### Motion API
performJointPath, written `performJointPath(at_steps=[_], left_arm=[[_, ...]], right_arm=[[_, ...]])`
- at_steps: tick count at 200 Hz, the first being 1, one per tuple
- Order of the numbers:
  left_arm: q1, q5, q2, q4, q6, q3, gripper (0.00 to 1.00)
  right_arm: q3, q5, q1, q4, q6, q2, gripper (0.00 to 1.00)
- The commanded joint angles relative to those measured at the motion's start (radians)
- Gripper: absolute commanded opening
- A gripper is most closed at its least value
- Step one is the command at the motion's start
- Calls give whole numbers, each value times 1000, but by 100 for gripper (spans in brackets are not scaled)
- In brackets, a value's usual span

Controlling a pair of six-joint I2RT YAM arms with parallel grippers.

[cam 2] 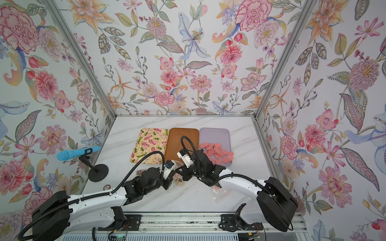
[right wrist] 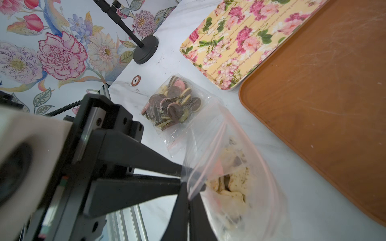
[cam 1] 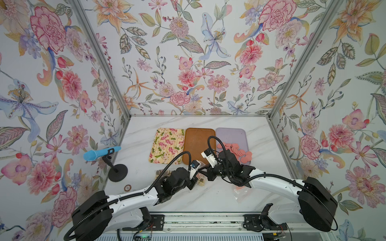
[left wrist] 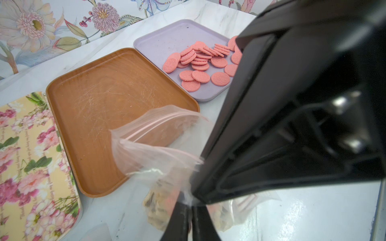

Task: Pour cookies out of the ziploc bag
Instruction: Adjust the ziploc bag at the center of the board.

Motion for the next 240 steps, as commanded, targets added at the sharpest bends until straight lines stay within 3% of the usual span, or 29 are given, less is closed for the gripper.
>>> performJointPath(at_steps=[1,53,96,155,183,240], left_arm=[[9,7,-29,68,-18,-21,38],[9,36,-11,63,-91,-71,51],[9,63,39,44,-236,-106,48],[9,108,-26,77,-376,-179,47],[23,115,19,127,-478,-181,42],[31,112,172,245,-688,-140,40]], right_arm=[[-26,-23,-37,42,46,-10,0],[-115,-113,-178,84,125,-5,0],[-164,-126,-231,77,114,-15,0],[-214,-69,-278,10,94,-58,0],[-221,-41,-292,-15,91,-60,0],[-218,19,-303,-79,83,-64,0]])
